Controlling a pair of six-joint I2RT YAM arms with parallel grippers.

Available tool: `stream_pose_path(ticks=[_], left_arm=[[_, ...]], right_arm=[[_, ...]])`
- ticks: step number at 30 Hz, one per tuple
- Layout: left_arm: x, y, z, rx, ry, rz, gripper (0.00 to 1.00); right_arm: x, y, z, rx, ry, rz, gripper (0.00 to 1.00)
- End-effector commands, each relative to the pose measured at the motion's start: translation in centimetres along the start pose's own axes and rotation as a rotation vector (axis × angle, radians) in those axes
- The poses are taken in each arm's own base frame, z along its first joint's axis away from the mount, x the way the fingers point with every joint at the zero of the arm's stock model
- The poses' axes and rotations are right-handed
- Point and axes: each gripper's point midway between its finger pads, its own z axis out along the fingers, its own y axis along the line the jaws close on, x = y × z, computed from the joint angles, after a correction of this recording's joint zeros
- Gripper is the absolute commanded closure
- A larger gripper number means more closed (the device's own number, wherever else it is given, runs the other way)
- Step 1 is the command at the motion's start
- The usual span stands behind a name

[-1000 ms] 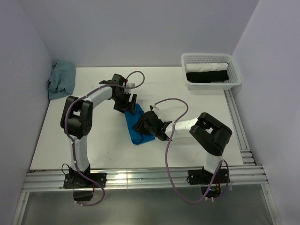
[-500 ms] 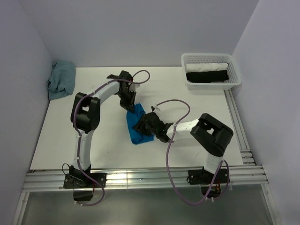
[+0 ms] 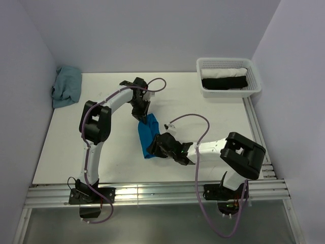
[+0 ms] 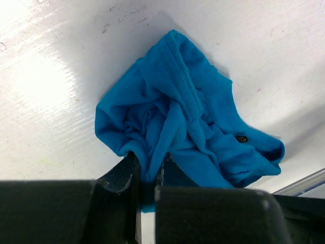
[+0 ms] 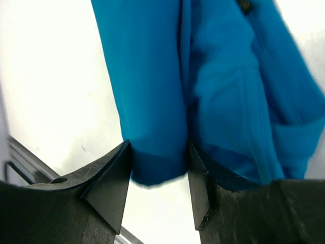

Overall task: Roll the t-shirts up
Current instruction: Roll the tshirt

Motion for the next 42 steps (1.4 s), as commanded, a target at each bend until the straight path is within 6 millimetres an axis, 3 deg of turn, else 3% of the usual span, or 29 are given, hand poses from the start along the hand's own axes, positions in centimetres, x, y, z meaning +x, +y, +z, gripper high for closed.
stream_pose_path(ticks=[1, 3, 5, 6, 7, 8, 10, 11, 13, 14, 16, 17, 23, 31, 35, 42], left_arm=[[-2.6, 2.1, 0.6, -0.105, -0.083, 0.058, 1.00], [-2.4, 2.1, 0.6, -0.109, -0.074, 0.066, 1.00], [-2.2, 2.1, 0.7, -0.109, -0.068, 0.068, 1.00], [-2.2, 2.1, 0.8, -0.108, -0.065, 0.072, 1.00], [-2.1, 1.9, 0.7, -0.105, -0.061, 0.074, 1.00], [-2.1, 1.9, 0.7, -0.105, -0.061, 0.076, 0.99], [-2.0, 1.8, 0.7, -0.102, -0.059, 0.080, 0.99], [-2.0, 1.9, 0.7, -0.103, -0.056, 0.079, 0.99], [-1.8, 1.9, 0.8, -0.101, -0.050, 0.079, 0.98], [-1.9, 1.7, 0.8, -0.099, -0.052, 0.084, 0.98], [-1.8, 1.7, 0.8, -0.096, -0.050, 0.081, 0.98], [-1.7, 1.6, 0.9, -0.096, -0.045, 0.085, 0.98], [-1.6, 1.5, 1.0, -0.093, -0.033, 0.093, 0.97], [-1.4, 1.3, 1.0, -0.087, -0.028, 0.101, 0.90], [-1.7, 1.1, 0.8, -0.077, -0.036, 0.111, 0.77], [-2.6, 0.4, 0.0, -0.048, -0.052, 0.128, 0.45]], right_arm=[[2.3, -0.9, -2.0, 0.062, 0.105, -0.117, 0.46], [1.2, 0.2, -2.7, 0.046, 0.075, -0.120, 0.45], [0.3, 0.0, -3.5, 0.084, 0.055, -0.144, 0.45], [-0.8, 1.6, -4.1, 0.062, 0.028, -0.145, 0.45], [-1.0, 1.0, -4.6, 0.101, 0.032, -0.171, 0.44], [-2.0, 2.7, -5.1, 0.085, 0.008, -0.178, 0.44], [-3.4, 3.1, -5.8, 0.121, -0.034, -0.215, 0.44], [-4.1, 4.6, -5.9, 0.107, -0.056, -0.223, 0.44], [-5.6, 4.7, -5.8, 0.159, -0.103, -0.265, 0.44], [-6.8, 6.3, -5.8, 0.148, -0.136, -0.267, 0.44], [-7.3, 6.0, -4.4, 0.206, -0.164, -0.318, 0.44], [-8.1, 7.2, -4.1, 0.201, -0.186, -0.321, 0.44], [-8.6, 6.5, 1.3, 0.318, -0.214, -0.436, 0.44], [-7.0, 4.8, 4.5, 0.389, -0.163, -0.492, 0.44], [-5.7, 2.9, 5.0, 0.443, -0.118, -0.490, 0.44], [-4.1, -0.2, 4.5, 0.574, -0.076, -0.513, 0.43]])
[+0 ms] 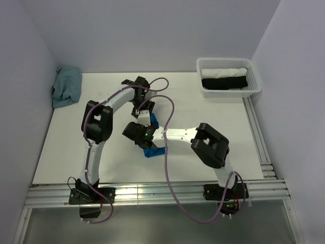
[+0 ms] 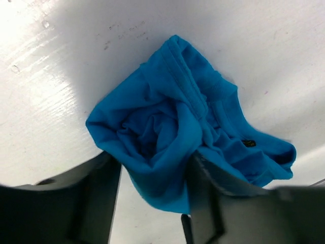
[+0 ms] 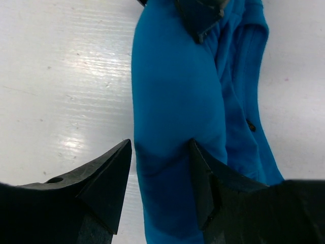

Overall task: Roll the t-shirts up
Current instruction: Roll the tshirt

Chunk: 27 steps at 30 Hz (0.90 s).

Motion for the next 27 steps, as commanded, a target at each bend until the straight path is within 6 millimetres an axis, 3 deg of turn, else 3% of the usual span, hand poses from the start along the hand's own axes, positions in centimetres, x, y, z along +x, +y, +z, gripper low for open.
stream_pose_path(ticks=[1, 5, 11, 14, 15, 16, 18, 20, 21, 23, 24, 25, 27], left_arm=[[-2.3, 0.1, -0.5, -0.008, -0.063, 0.043, 0.42], [-3.5, -0.6, -1.8, 0.029, -0.097, 0.052, 0.23], [-5.3, -2.2, -4.9, 0.112, -0.175, 0.111, 0.12], [-5.2, -2.5, -6.1, 0.137, -0.196, 0.128, 0.09], [-5.2, -2.8, -6.4, 0.155, -0.202, 0.133, 0.09], [-4.8, -2.5, -6.5, 0.167, -0.198, 0.130, 0.09], [-4.6, -2.7, -7.3, 0.203, -0.216, 0.137, 0.08], [-3.9, -2.2, -7.6, 0.235, -0.215, 0.128, 0.08], [-3.8, -2.1, -7.8, 0.272, -0.225, 0.123, 0.07], [-3.0, -2.1, -7.5, 0.310, -0.217, 0.126, 0.05], [-2.8, -2.3, -7.4, 0.327, -0.220, 0.128, 0.04], [-2.4, -2.4, -6.7, 0.347, -0.222, 0.127, 0.03], [-2.2, -2.7, -6.5, 0.366, -0.233, 0.127, 0.03]], right_arm=[[3.1, -2.8, 0.6, 0.126, 0.075, -0.056, 0.43], [4.2, -4.1, 0.6, 0.170, 0.094, -0.063, 0.43], [5.6, -5.0, 0.8, 0.186, 0.120, -0.059, 0.41], [5.9, -5.0, 1.0, 0.142, 0.124, -0.017, 0.43], [5.8, -4.2, 1.1, 0.090, 0.124, 0.016, 0.44], [5.8, -4.9, 1.0, 0.072, 0.130, 0.042, 0.45], [5.1, -3.7, 1.0, -0.032, 0.127, 0.101, 0.47], [4.8, -4.6, 0.9, -0.091, 0.130, 0.145, 0.50], [5.5, -4.0, 0.9, -0.173, 0.151, 0.176, 0.51], [4.9, -3.7, 0.2, -0.259, 0.159, 0.233, 0.51], [3.1, -3.3, 0.6, -0.319, 0.119, 0.289, 0.52], [4.0, -3.5, 0.3, -0.358, 0.155, 0.306, 0.53], [2.8, -3.7, 0.6, -0.403, 0.137, 0.371, 0.54]])
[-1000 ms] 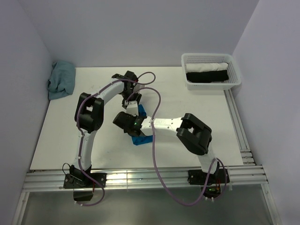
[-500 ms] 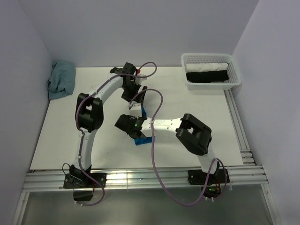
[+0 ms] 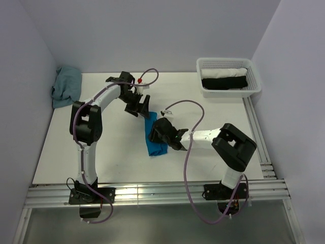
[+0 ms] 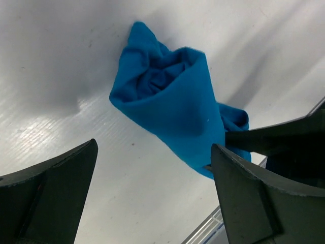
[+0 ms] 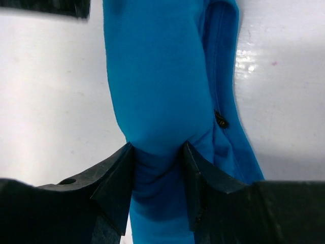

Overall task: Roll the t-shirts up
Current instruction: Roll the tshirt

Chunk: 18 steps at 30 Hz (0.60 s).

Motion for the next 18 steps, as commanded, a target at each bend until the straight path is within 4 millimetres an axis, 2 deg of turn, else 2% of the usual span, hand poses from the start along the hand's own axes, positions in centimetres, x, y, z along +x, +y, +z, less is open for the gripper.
stream_pose_path(ticks=[1, 3, 4, 6, 7, 9, 13, 15, 16, 17, 18], left_arm=[[-1.1, -2.5, -0.6, 0.108, -0.094, 0.079, 0.02], [-0.8, -2.4, -0.1, 0.123, -0.098, 0.072, 0.02], [-0.2, -2.3, 0.5, 0.129, -0.089, 0.061, 0.01], [-0.6, -2.3, 1.0, 0.141, -0.111, 0.066, 0.01], [-0.2, -2.3, 1.5, 0.150, -0.106, 0.056, 0.01], [-0.8, -2.3, 1.8, 0.161, -0.133, 0.061, 0.01], [-1.3, -0.5, 3.0, 0.068, -0.137, -0.015, 0.01], [-1.0, 1.4, 4.0, -0.037, -0.103, -0.054, 0.10], [-1.6, 1.8, 4.0, -0.072, -0.107, -0.062, 0.16], [-1.1, 2.6, 4.6, -0.105, -0.080, -0.078, 0.31], [-1.1, 2.7, 4.9, -0.141, -0.064, -0.074, 0.38]], right_arm=[[2.5, -0.7, 0.3, -0.118, 0.131, 0.072, 0.54], [2.2, -0.5, 0.4, -0.150, 0.125, 0.109, 0.55], [2.1, -1.1, 0.6, -0.142, 0.120, 0.125, 0.55], [2.1, -0.2, 0.4, -0.199, 0.131, 0.160, 0.55], [2.2, -0.8, 0.7, -0.199, 0.138, 0.177, 0.55], [2.3, -0.2, 0.5, -0.254, 0.152, 0.216, 0.55], [2.1, -0.4, 1.0, -0.285, 0.165, 0.281, 0.55], [2.2, -0.2, 1.2, -0.294, 0.175, 0.302, 0.55], [2.2, -0.2, 1.3, -0.293, 0.179, 0.307, 0.55], [2.3, -0.1, 1.3, -0.290, 0.184, 0.311, 0.55], [2.3, -0.3, 1.4, -0.282, 0.183, 0.315, 0.55]])
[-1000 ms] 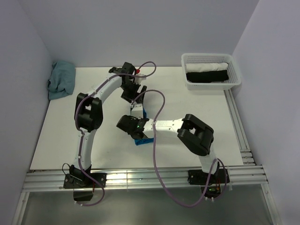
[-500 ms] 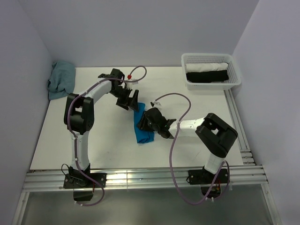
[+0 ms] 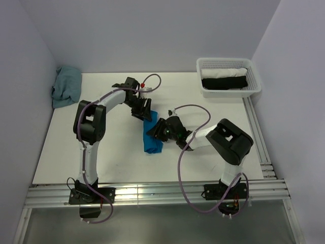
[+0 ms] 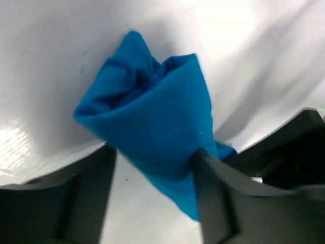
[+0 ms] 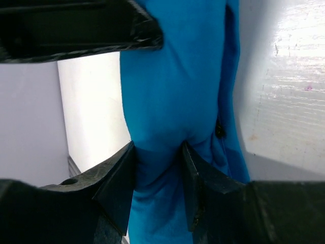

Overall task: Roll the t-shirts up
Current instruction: Roll the tshirt, then place the rolled tshirt into the container

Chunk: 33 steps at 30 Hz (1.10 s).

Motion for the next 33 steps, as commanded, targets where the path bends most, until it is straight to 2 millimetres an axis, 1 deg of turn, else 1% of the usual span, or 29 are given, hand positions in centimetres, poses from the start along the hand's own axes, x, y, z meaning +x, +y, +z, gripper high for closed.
stream_pose_path(ticks=[1, 2, 3, 5, 6, 7, 8, 9, 11, 12, 14, 15, 18, 19, 21, 22, 25, 26, 27, 28, 29, 33], left_arm=[[-1.7, 2.6, 0.8, -0.207, -0.007, 0.011, 0.44], [-1.5, 3.0, 1.3, -0.227, 0.009, 0.007, 0.51], [-1.4, 2.9, 1.4, -0.239, 0.015, 0.018, 0.52], [-1.2, 3.4, 1.4, -0.278, 0.033, 0.029, 0.60], [-1.3, 3.2, 1.5, -0.283, 0.036, 0.039, 0.63], [-0.9, 3.4, 1.7, -0.290, 0.055, 0.045, 0.66], [-0.9, 3.4, 1.6, -0.296, 0.059, 0.051, 0.67], [-0.8, 3.4, 1.7, -0.303, 0.064, 0.057, 0.68], [-0.7, 3.4, 1.7, -0.312, 0.071, 0.069, 0.68], [-0.7, 3.3, 1.7, -0.314, 0.072, 0.073, 0.68], [-0.7, 3.3, 1.7, -0.322, 0.078, 0.083, 0.68], [-0.7, 3.3, 1.7, -0.324, 0.079, 0.087, 0.68], [-0.6, 3.2, 1.9, -0.326, 0.089, 0.094, 0.68], [-0.5, 3.2, 2.0, -0.327, 0.092, 0.093, 0.68], [-0.4, 3.1, 2.1, -0.326, 0.096, 0.097, 0.68], [-0.3, 3.1, 2.2, -0.326, 0.099, 0.096, 0.67], [-0.2, 3.1, 2.3, -0.328, 0.105, 0.097, 0.67], [-0.2, 3.0, 2.4, -0.326, 0.104, 0.100, 0.67], [-0.1, 3.1, 2.4, -0.329, 0.107, 0.099, 0.66], [-0.1, 3.1, 2.5, -0.328, 0.109, 0.099, 0.66], [0.0, 3.1, 2.5, -0.328, 0.111, 0.097, 0.66], [0.1, 3.0, 2.7, -0.323, 0.116, 0.097, 0.66]], right_arm=[[2.7, -2.6, 0.1, 0.070, 0.096, 0.039, 0.55], [2.7, -2.7, 0.1, 0.076, 0.094, 0.042, 0.55], [2.5, -2.8, 0.1, 0.093, 0.093, 0.038, 0.55], [2.0, -3.2, 0.1, 0.132, 0.068, 0.011, 0.53], [1.7, -3.0, -0.2, 0.160, 0.062, -0.001, 0.51], [1.1, -3.1, -0.3, 0.181, 0.037, -0.025, 0.50], [0.9, -2.9, -0.4, 0.193, 0.029, -0.038, 0.47], [0.6, -2.3, -0.7, 0.203, 0.027, -0.052, 0.46], [0.0, -1.7, -1.1, 0.208, 0.011, -0.073, 0.44], [-0.7, -1.3, -1.5, 0.213, -0.012, -0.080, 0.43], [-1.3, -1.1, -2.1, 0.226, -0.034, -0.095, 0.40], [-1.8, -0.5, -2.5, 0.216, -0.050, -0.097, 0.39], [-2.5, -0.3, -3.0, 0.241, -0.069, -0.118, 0.36], [-2.6, -0.4, -3.0, 0.248, -0.069, -0.131, 0.33], [-2.6, -0.4, -2.6, 0.242, -0.061, -0.133, 0.31], [-2.6, -0.2, -2.5, 0.225, -0.055, -0.132, 0.29], [-2.4, -0.3, -1.6, 0.180, -0.039, -0.110, 0.28], [-2.8, -0.6, -1.4, 0.174, -0.050, -0.105, 0.27], [-2.7, -0.5, -1.3, 0.158, -0.039, -0.104, 0.27], [-2.9, -0.5, -1.2, 0.144, -0.043, -0.105, 0.23], [-3.4, -0.4, -0.9, 0.126, -0.051, -0.106, 0.23], [-3.5, -1.2, 0.5, 0.166, -0.018, -0.130, 0.21]])
